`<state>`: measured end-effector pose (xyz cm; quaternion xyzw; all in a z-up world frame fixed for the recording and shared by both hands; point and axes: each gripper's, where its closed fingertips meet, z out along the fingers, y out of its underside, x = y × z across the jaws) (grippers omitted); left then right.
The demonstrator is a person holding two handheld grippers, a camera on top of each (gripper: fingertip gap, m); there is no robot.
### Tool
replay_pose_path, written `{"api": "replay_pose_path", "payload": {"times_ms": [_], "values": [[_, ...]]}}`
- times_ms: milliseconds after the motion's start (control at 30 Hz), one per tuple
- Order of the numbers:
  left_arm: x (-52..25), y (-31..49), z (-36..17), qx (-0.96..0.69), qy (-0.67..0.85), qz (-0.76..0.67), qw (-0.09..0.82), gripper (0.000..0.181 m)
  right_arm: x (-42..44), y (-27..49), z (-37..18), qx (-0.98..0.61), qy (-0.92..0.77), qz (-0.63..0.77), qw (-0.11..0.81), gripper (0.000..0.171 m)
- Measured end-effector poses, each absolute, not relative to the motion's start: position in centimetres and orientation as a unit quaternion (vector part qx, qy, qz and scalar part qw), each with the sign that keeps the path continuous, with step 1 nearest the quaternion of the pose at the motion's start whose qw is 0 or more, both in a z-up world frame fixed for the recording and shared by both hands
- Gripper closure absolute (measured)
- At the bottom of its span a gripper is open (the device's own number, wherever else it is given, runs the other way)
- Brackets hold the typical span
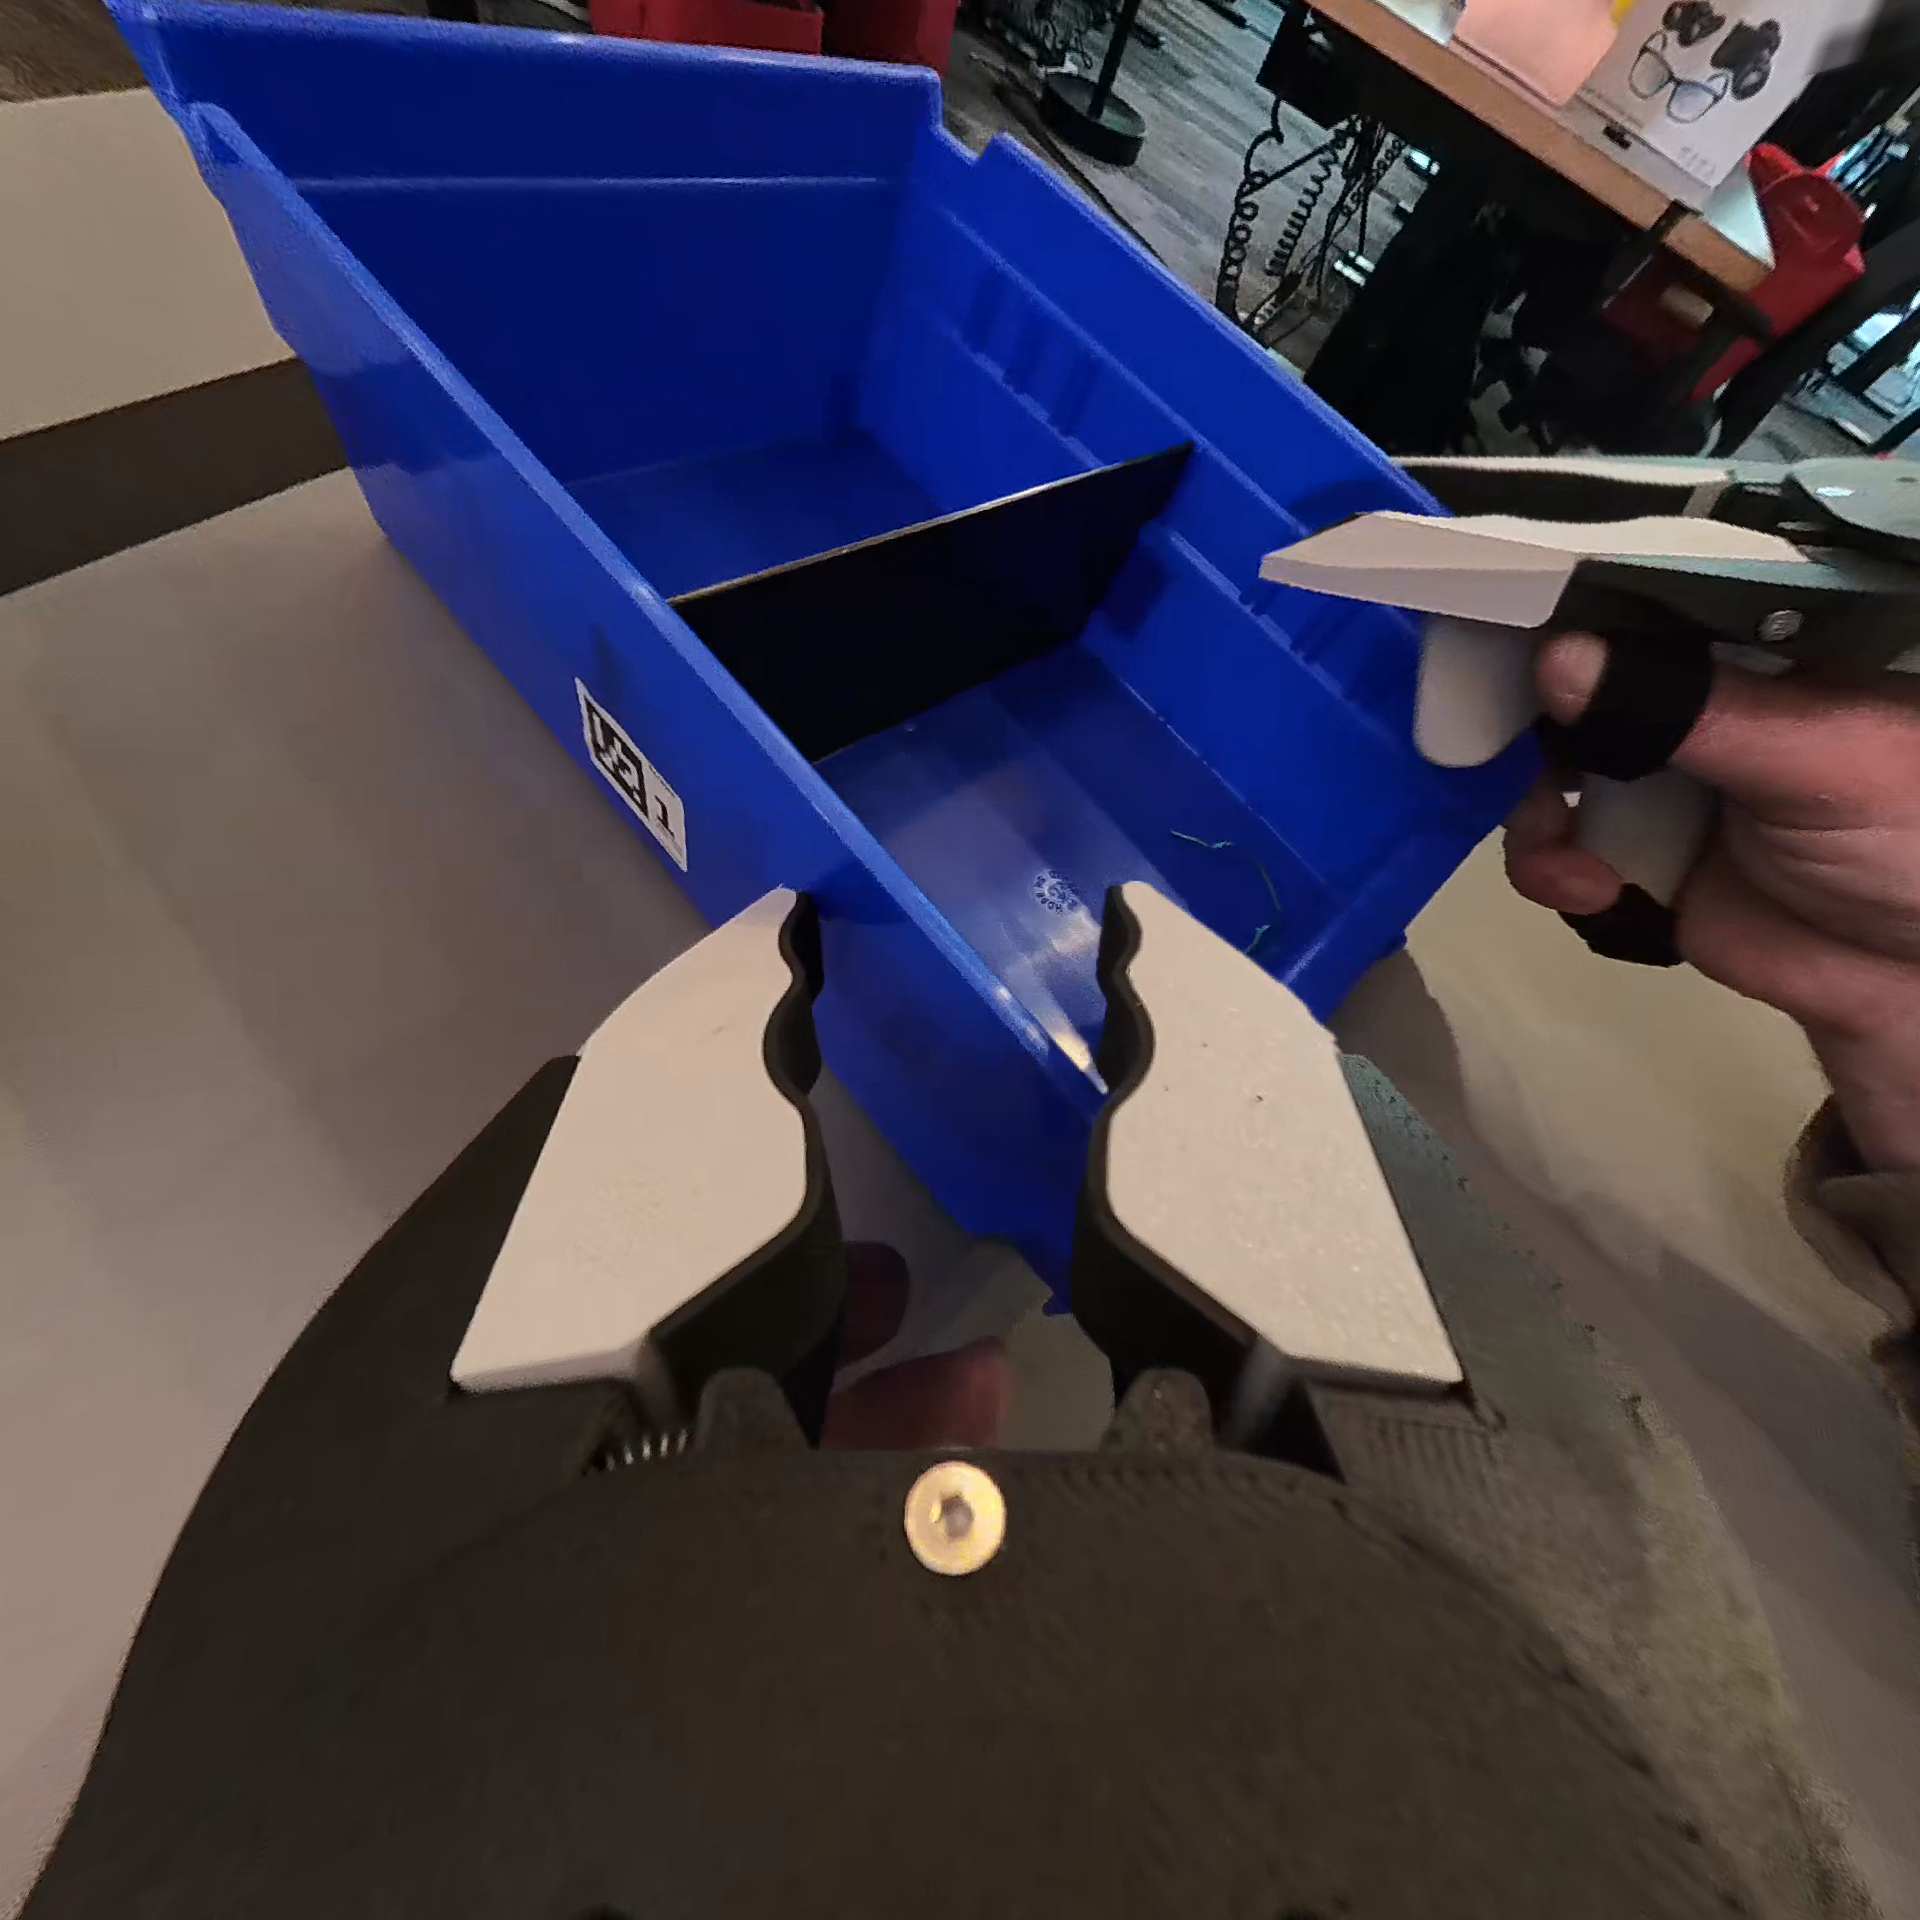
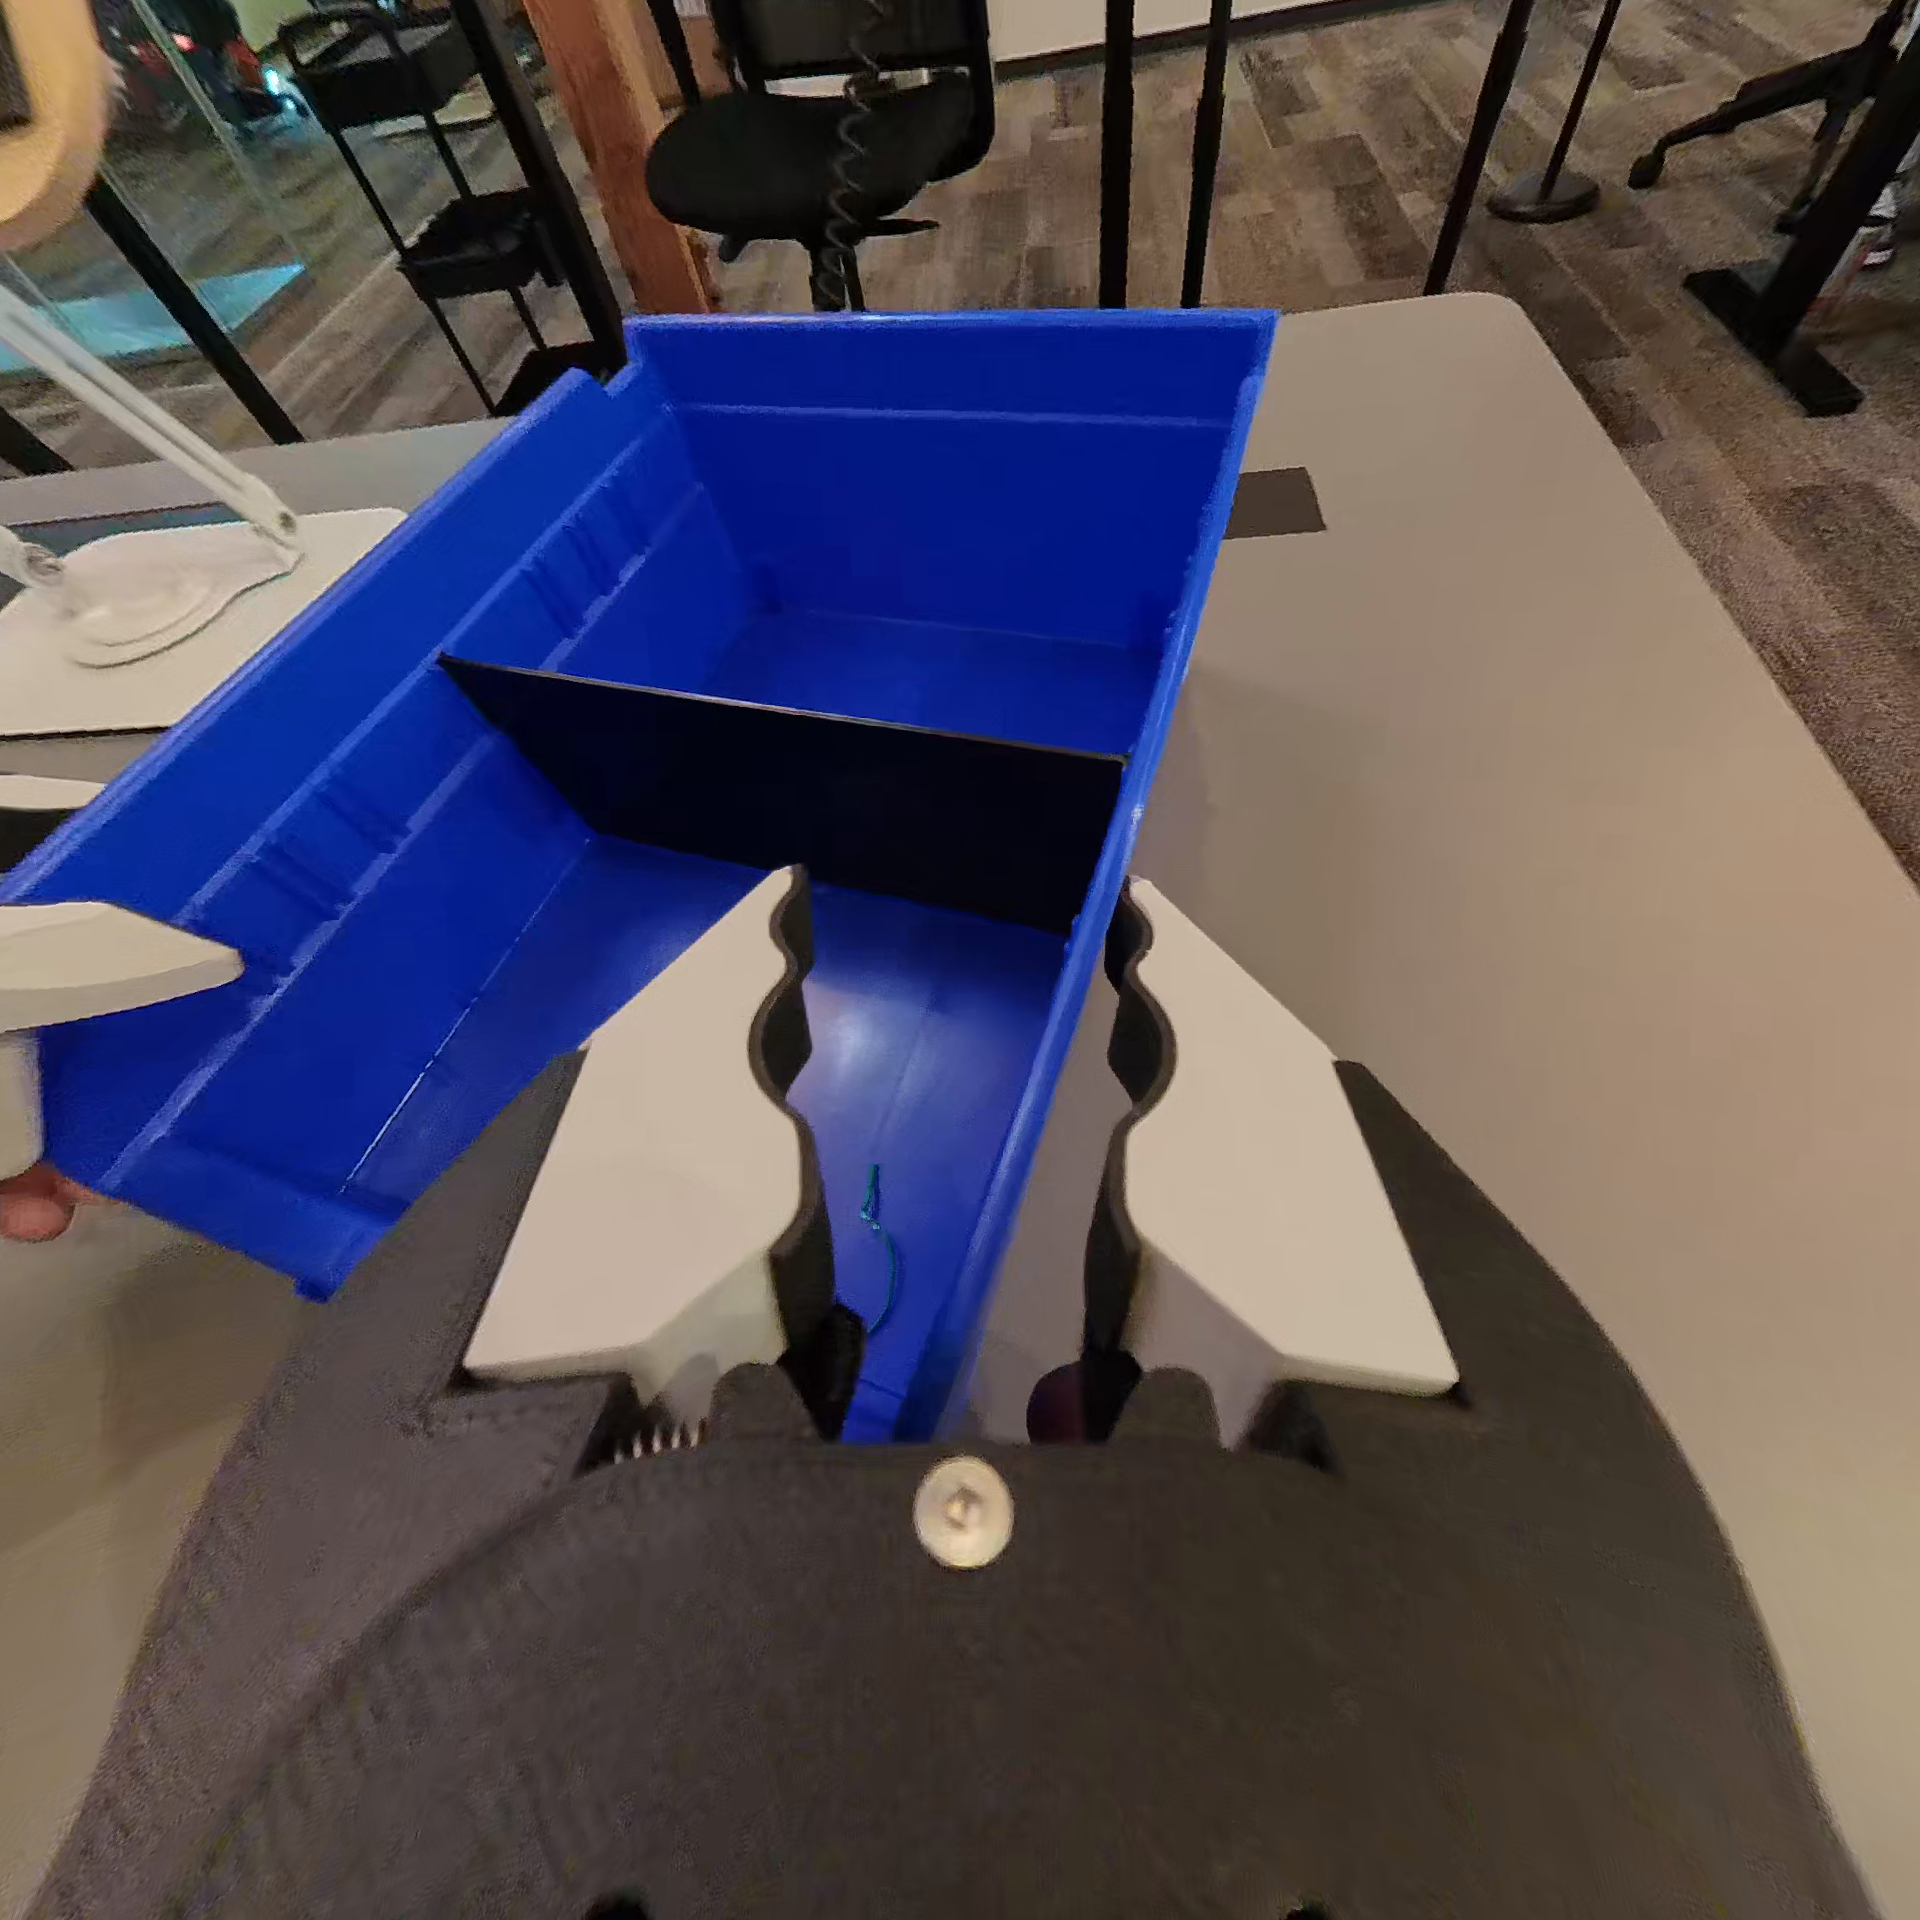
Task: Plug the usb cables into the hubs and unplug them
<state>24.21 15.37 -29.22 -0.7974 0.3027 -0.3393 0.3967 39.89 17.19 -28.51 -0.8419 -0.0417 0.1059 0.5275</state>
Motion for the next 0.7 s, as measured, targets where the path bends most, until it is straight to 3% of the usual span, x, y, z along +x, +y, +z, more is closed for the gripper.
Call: {"api": "replay_pose_path", "payload": {"times_ms": [367,700], "values": [[27.9,17.8,-29.1,-0.800,0.265,-0.348,0.410,0.124,44.1,22.4,-29.5,-0.852,-0.040,0.057,0.518,0.129],[29.9,21.0,-29.1,-0.803,0.222,-0.348,0.430,0.122,46.2,26.9,-29.9,-0.855,-0.037,0.033,0.516,0.129]]}}
